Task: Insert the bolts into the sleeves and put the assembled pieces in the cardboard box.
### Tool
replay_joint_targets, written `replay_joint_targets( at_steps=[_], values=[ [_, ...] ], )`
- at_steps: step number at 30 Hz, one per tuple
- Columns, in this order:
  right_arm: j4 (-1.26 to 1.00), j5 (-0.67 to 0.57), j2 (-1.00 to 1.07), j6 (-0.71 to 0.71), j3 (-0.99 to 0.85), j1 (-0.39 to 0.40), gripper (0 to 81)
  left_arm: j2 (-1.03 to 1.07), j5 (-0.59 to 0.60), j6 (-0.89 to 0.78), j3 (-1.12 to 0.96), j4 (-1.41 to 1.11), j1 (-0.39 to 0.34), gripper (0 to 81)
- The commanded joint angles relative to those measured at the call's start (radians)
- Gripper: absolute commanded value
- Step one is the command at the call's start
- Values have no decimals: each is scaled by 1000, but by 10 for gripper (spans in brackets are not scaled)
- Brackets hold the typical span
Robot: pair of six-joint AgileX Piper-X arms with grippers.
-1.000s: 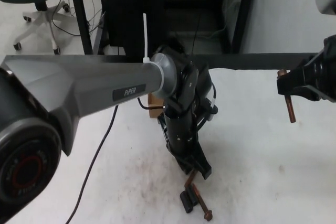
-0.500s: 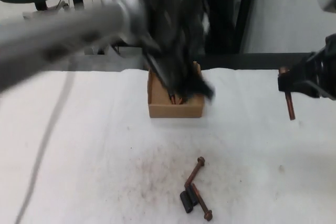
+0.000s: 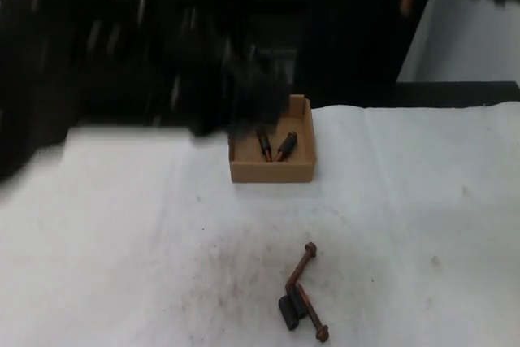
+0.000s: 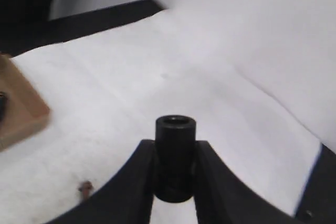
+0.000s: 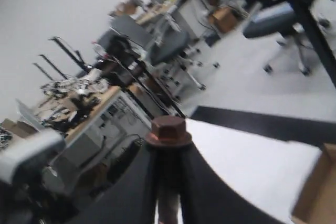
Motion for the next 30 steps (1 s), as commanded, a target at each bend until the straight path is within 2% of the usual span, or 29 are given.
replay_joint_targets(
  at_steps=[1, 4, 6, 9, 14, 18, 23, 30],
  values=[
    [-135, -19, -13, 21, -2, 52, 9, -125, 238, -77, 277, -430, -1, 2],
    [-258, -19, -13, 14, -2, 150, 9, -151, 224, -214, 458, -801, -1, 2],
    [-292, -19, -13, -15, -2, 212, 9, -148, 142, -246, 534, -1028, -1, 2],
    [-292, -17, -11, -128, -2, 287, 9, -148, 28, -248, 602, -1194, -1, 2],
    [-142, -17, 13, -348, -2, 395, 9, -148, 8, -241, 617, -1201, -1, 2],
    [-50, 31, 32, -394, -2, 449, 9, -148, 8, -241, 617, -1201, -1, 2],
    [-62, 58, 34, -452, -2, 472, 9, -148, 8, -241, 617, -1197, -1, 2],
    [-62, 58, 38, -457, -2, 472, 9, -148, 38, -241, 614, -1197, -1, 2]
  ],
)
